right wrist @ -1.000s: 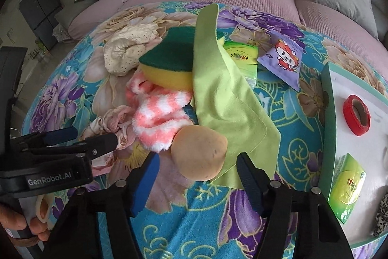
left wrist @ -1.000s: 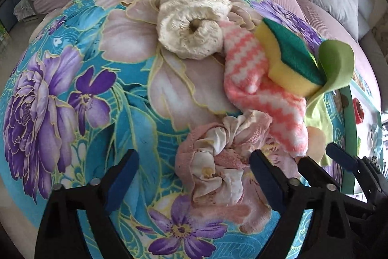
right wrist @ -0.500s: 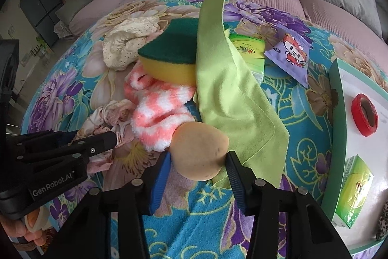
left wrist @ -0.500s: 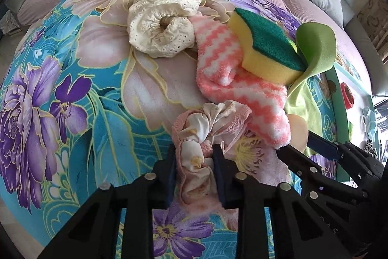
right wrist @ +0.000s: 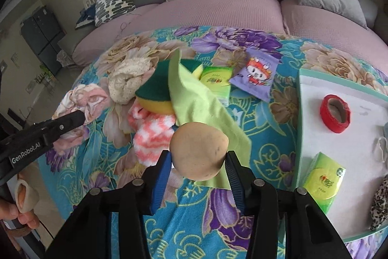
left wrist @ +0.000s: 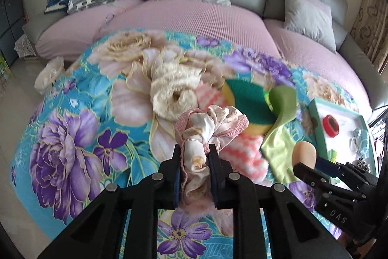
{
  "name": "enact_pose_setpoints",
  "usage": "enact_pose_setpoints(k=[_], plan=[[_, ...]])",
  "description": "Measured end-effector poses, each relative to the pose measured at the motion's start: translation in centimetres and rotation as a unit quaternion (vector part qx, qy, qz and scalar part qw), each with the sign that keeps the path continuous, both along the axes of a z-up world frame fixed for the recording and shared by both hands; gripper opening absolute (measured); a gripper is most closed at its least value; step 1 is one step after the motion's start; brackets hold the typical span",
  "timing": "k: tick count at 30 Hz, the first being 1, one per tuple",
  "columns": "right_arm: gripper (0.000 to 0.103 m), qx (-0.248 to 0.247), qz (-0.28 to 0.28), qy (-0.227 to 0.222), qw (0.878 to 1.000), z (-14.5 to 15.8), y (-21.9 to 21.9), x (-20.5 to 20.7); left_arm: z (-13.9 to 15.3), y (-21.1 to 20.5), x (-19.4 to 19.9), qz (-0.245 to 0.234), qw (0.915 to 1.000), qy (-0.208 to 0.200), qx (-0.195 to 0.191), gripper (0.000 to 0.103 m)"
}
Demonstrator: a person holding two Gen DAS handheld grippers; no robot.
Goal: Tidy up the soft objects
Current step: 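Grasp the pink floral scrunchie with the left tool while the right tool grasps the tan makeup puff, then carry the pink scrunchie and tan puff over the tray with both tools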
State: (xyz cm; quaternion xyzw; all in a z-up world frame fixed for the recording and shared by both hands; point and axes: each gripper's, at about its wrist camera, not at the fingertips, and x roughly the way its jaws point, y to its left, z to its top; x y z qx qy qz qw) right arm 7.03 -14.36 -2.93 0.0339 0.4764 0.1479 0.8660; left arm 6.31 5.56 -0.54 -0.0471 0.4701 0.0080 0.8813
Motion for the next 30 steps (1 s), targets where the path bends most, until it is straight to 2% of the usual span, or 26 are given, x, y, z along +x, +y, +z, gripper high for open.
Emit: enact_pose_setpoints(k=[4, 7, 15, 21, 30], plan=[[0.049, 0.004, -0.059, -0.015, 0.998, 1.4, -4.0, 0.1, 2.0, -1.0, -0.2, -0.012, 0.9993, -0.034, 0.001, 0.02], [0.049, 0.018, -0.101, -0.012, 0.995, 1.5, -7.3, 0.1, 2.8, -2.9, 0.0, -0.036, 0.9983, -0.045, -0.005, 0.02], [0.049, 0.015, -0.206, -0.002, 0.978, 1.2, -14.7, -0.2, 3.1, -10.3, 1.0, -0.118, 0.992, -0.043, -0.002, 0.02], [0.049, -0.003, -0.262, -0.001, 0.965, 1.1, -18.7, -0.7, 2.7, -16.0, 2.1, -0.185, 0.9825, -0.023, -0.005, 0.021], [0.05, 0.007, -0.305, -0.001, 0.952, 0.9, -22.2, -1.4, 0.6, -25.5, 3.8, -0.265, 0.9641, 0.007, 0.015, 0.021]])
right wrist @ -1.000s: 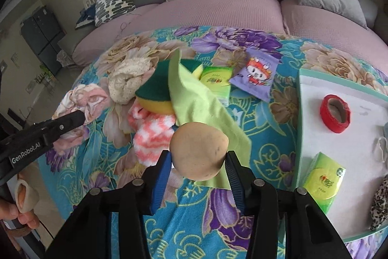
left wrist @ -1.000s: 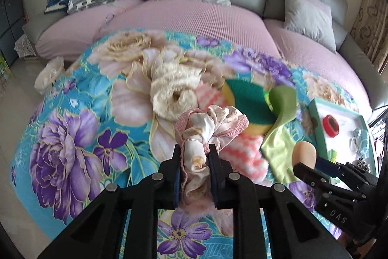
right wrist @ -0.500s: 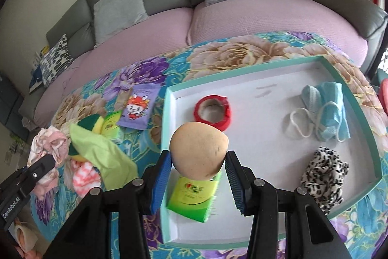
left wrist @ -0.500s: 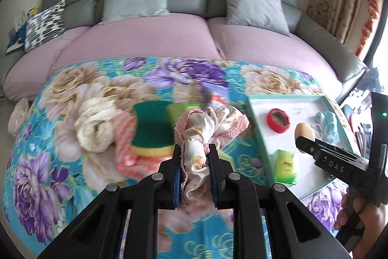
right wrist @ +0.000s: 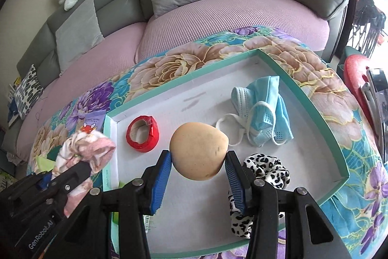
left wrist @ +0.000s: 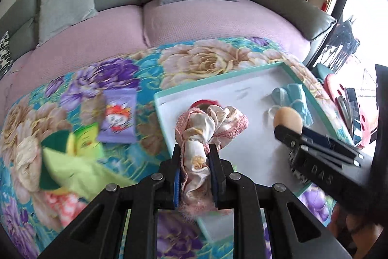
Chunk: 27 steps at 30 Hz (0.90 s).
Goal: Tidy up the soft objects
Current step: 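Carry the pink scrunchie and tan puff over the tray with both tools, then open both tools to drop the scrunchie and puff into the tray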
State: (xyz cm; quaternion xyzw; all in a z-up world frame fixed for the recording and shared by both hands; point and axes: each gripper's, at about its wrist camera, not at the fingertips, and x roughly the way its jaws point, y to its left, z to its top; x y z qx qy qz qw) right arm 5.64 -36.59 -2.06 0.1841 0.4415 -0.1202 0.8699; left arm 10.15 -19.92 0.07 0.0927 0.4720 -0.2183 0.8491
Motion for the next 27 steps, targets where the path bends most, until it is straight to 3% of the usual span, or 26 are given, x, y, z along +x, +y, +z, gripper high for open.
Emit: enact_pose_setpoints(k=[2, 4, 5, 6, 10, 12, 16, 20, 27], plan=[[0.051, 0.001, -0.009, 0.001, 1.0, -0.1, -0.5, -0.2, -0.4, -1.5, 0.6, -0.008, 0.9999, 0.0, -0.01, 0.025], [0.051, 0.003, -0.014, 0.002, 1.0, -0.1, -0.8, -0.3, -0.8, -2.4, 1.2, -0.012, 0.9997, 0.004, -0.022, 0.042], [0.051, 0.003, -0.016, 0.003, 1.0, -0.1, -0.9, -0.3, -1.1, -2.7, 1.3, -0.015, 0.9995, 0.007, -0.025, 0.061], [0.053, 0.001, -0.019, 0.005, 1.0, -0.1, -1.0, -0.3, -1.4, -2.9, 1.4, -0.015, 0.9995, 0.01, -0.027, 0.074], [0.073, -0.003, -0.021, 0.008, 1.0, -0.2, -0.9, -0.3, -2.1, -2.3, 1.6, -0.003, 0.9992, 0.015, -0.036, 0.078], [0.08, -0.005, -0.02, 0.008, 1.0, -0.2, -0.8, -0.4, -2.1, -1.6, 1.8, 0.011, 0.999, 0.017, -0.04, 0.088], [0.101, -0.006, -0.015, 0.013, 1.0, -0.6, -0.5, -0.4, -1.5, 1.0, 2.2, 0.056, 0.9973, 0.001, -0.048, 0.092], [0.103, -0.019, -0.009, 0.019, 1.0, -0.7, 0.0, -0.3, -0.7, 4.5, 2.7, 0.118, 0.9913, -0.019, -0.055, 0.1], [0.103, -0.034, 0.002, 0.03, 0.999, -0.9, 1.1, -0.1, 0.8, 11.1, 3.4, 0.221, 0.9734, -0.051, -0.034, 0.1]])
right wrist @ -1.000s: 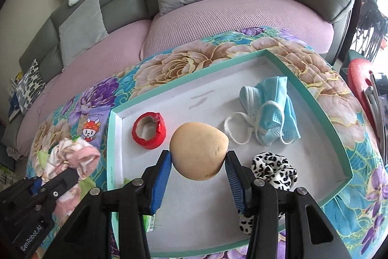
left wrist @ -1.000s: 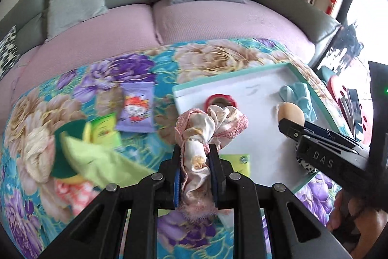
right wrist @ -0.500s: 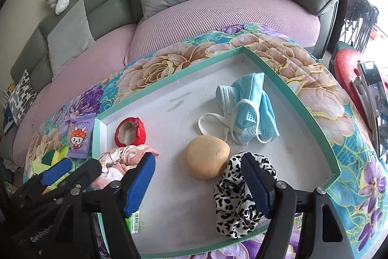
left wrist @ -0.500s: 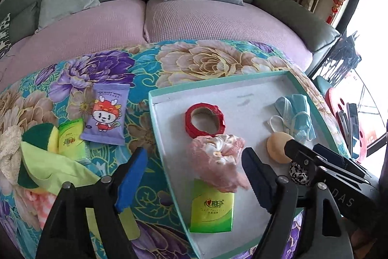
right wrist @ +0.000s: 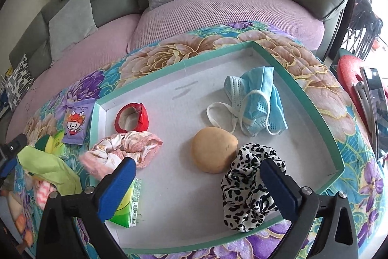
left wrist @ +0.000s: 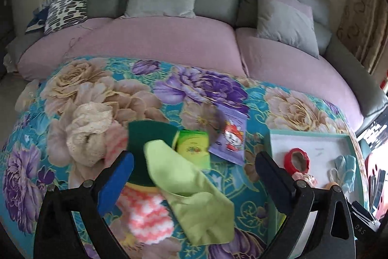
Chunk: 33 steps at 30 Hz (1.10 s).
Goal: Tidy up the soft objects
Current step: 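Open both tools to drop the scrunchie and puff into the tray, then reach the left tool to the cream lace scrunchie while the right tool reaches the green cloth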
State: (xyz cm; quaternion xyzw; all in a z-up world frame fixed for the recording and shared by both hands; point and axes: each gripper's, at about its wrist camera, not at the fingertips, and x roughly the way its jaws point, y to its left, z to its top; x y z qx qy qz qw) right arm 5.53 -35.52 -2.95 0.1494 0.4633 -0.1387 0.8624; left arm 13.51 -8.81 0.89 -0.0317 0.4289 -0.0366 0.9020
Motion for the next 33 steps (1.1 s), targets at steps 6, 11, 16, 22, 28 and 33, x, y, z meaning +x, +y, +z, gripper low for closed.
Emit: enact_pose_setpoints(k=[6, 11, 16, 22, 28, 33], plan=[[0.103, -0.018, 0.017, -0.003, 1.0, 0.7, 2.0, 0.2, 1.7, 6.6, -0.4, 0.091, 0.9957, -0.019, 0.003, 0.1], [0.103, -0.023, 0.035, -0.03, 0.999, 2.3, 4.4, 0.3, 3.0, 11.6, -1.4, 0.157, 0.9865, -0.034, 0.029, 0.1], [0.103, -0.011, 0.071, -0.052, 0.996, 3.3, 8.0, 0.8, 3.5, 15.8, -2.3, 0.198, 0.979, -0.033, 0.033, 0.1], [0.103, -0.005, 0.125, -0.055, 0.991, 3.4, 12.9, 2.2, 3.2, 18.9, -2.8, 0.216, 0.976, -0.022, 0.013, 0.1], [0.103, -0.01, 0.173, -0.037, 0.984, 2.3, 17.3, 3.7, 1.2, 21.0, -2.3, 0.222, 0.975, 0.009, -0.013, 0.1], [0.103, -0.013, 0.219, -0.013, 0.976, 0.4, 20.6, 5.3, -1.0, 21.8, -0.6, 0.219, 0.9747, 0.042, -0.017, 0.1]])
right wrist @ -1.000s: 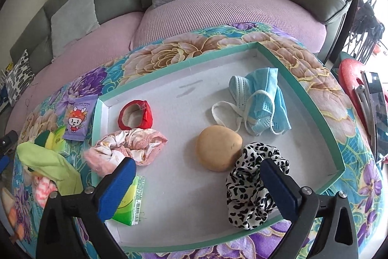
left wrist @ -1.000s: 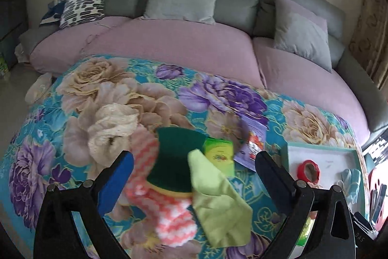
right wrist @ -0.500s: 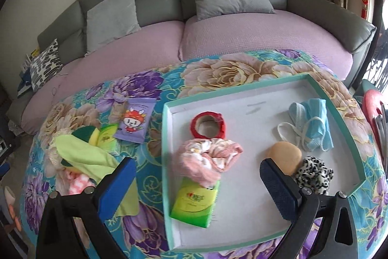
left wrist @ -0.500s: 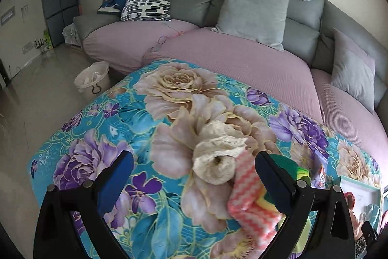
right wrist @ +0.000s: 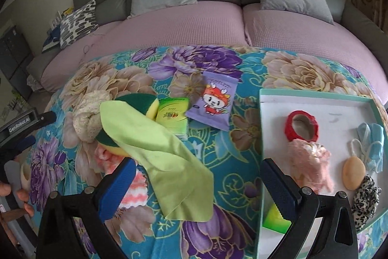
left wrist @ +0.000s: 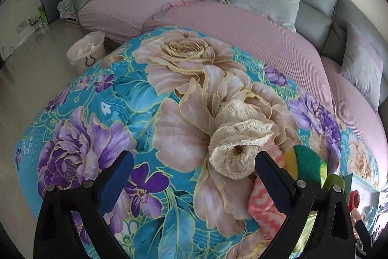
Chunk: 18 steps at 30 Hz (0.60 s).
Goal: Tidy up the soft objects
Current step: 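Reach the left tool to the cream lace scrunchie while the right tool reaches the green cloth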
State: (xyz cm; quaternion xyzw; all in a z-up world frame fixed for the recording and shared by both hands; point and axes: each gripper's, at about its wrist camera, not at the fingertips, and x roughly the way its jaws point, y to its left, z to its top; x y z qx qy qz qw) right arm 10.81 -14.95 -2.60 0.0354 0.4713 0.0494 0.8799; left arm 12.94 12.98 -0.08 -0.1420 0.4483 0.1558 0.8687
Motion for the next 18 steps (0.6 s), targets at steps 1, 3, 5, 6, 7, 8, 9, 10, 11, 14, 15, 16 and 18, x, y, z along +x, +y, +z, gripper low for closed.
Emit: enact_pose_setpoints(k=[1, 3, 5, 6, 7, 8, 9, 10, 11, 14, 15, 16, 18], plan=[[0.103, -0.005, 0.009, 0.008, 1.0, -0.6, 0.6, 0.4, -0.4, -0.1, 0.4, -0.006, 1.0, 0.007, 0.001, 0.1], [0.103, -0.011, 0.024, 0.024, 0.999, -2.0, 1.6, 1.1, -1.1, -0.4, 1.1, -0.013, 0.9998, 0.014, 0.002, 0.1], [0.103, -0.016, 0.032, 0.043, 0.998, -3.4, 2.2, 1.7, -1.9, -0.5, 1.9, -0.017, 0.9996, 0.021, -0.004, 0.1], [0.103, -0.014, 0.035, 0.05, 0.998, -4.1, 2.4, 1.9, -2.3, -0.5, 2.3, -0.02, 0.9994, 0.027, -0.009, 0.1], [0.102, -0.013, 0.037, 0.057, 0.998, -4.6, 2.5, 2.1, -2.8, -0.6, 2.6, -0.021, 0.9993, 0.03, -0.012, 0.1], [0.102, -0.012, 0.04, 0.062, 0.997, -4.9, 2.7, 2.2, -3.2, -0.7, 3.0, -0.023, 0.9991, 0.034, -0.012, 0.1], [0.102, -0.011, 0.042, 0.063, 0.997, -5.2, 2.8, 2.3, -3.7, -0.9, 3.4, -0.027, 0.9987, 0.041, -0.01, 0.1], [0.102, -0.013, 0.044, 0.063, 0.997, -5.4, 3.0, 2.4, -4.2, -1.2, 3.8, -0.033, 0.9982, 0.049, -0.005, 0.1], [0.102, -0.016, 0.046, 0.064, 0.997, -5.6, 3.1, 2.6, -4.6, -1.5, 4.2, -0.04, 0.9975, 0.058, 0.003, 0.1], [0.102, -0.023, 0.053, 0.069, 0.996, -6.3, 3.6, 2.8, -5.9, -2.4, 5.0, -0.05, 0.9953, 0.078, 0.027, 0.1], [0.102, -0.029, 0.054, 0.068, 0.996, -6.4, 3.8, 2.9, -6.2, -2.5, 5.2, -0.051, 0.995, 0.081, 0.028, 0.1], [0.102, -0.033, 0.056, 0.067, 0.996, -6.5, 3.8, 2.9, -6.5, -2.7, 5.4, -0.053, 0.9949, 0.081, 0.027, 0.1], [0.1, -0.04, 0.055, 0.063, 0.996, -6.6, 3.8, 3.0, -6.9, -2.8, 5.7, -0.055, 0.9948, 0.082, 0.027, 0.099]])
